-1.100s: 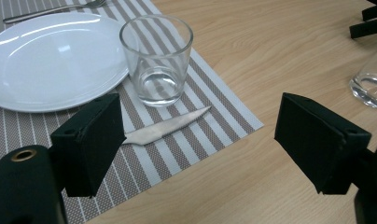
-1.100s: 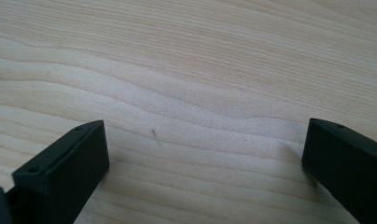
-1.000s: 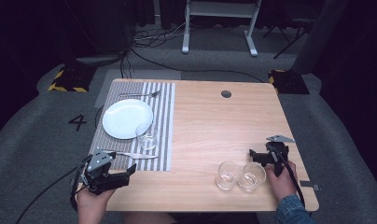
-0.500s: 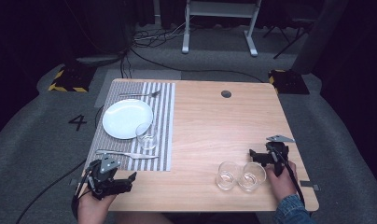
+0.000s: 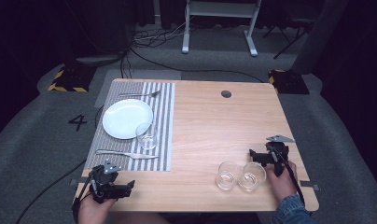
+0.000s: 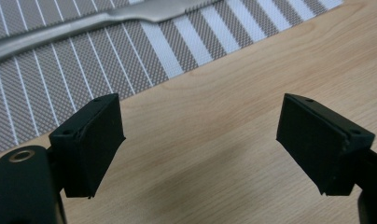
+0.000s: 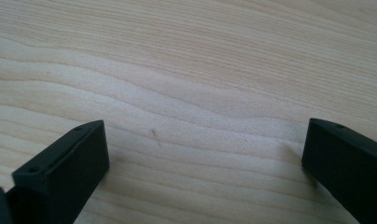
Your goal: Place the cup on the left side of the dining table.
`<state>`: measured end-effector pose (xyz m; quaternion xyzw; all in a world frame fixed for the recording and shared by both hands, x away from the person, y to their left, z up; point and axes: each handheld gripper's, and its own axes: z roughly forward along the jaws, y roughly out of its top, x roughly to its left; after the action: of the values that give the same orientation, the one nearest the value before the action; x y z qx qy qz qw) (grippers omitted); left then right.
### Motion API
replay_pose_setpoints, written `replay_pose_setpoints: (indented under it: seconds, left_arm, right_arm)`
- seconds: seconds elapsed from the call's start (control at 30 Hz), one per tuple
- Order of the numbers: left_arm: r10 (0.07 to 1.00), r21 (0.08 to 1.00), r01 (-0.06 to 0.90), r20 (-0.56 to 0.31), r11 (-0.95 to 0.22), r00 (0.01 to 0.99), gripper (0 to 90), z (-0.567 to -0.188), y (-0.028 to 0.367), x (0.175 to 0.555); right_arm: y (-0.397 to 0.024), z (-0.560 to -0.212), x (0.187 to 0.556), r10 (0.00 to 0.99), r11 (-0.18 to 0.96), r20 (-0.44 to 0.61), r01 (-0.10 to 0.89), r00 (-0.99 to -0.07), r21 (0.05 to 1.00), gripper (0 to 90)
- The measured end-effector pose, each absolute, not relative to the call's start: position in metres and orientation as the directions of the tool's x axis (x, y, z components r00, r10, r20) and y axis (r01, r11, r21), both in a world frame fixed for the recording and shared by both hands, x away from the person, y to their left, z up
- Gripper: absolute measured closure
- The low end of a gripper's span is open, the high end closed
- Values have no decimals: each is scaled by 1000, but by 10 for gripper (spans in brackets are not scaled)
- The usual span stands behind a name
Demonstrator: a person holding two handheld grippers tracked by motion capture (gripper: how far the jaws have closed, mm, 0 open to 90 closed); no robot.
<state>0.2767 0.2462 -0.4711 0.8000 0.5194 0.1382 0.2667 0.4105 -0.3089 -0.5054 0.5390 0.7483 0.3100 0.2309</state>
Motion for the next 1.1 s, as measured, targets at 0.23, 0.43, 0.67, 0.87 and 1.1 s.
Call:
replay_pose_setpoints:
  seconds: [0.23, 0.43, 0.67, 0.87, 1.1]
  left_arm:
    - [908, 543, 780, -72, -311, 412, 150, -484, 247, 280]
    - [911, 538, 784, -66, -310, 406, 147, -488, 247, 280]
    - [915, 625, 722, -34, -295, 403, 86, -500, 254, 275]
    - [905, 689, 664, -29, -290, 425, 24, -509, 257, 273]
    - [897, 716, 634, -27, -291, 442, 1, -513, 256, 273]
  right_arm:
    - [-309, -505, 411, 950, 227, -12, 663, -313, 713, 8]
    - [-309, -505, 411, 950, 227, -11, 664, -312, 713, 8]
    - [-309, -505, 411, 950, 227, -12, 663, -313, 713, 8]
    - [-309, -505, 411, 950, 227, -12, 663, -312, 713, 8]
    - [-309, -505, 411, 950, 227, -12, 663, -313, 713, 8]
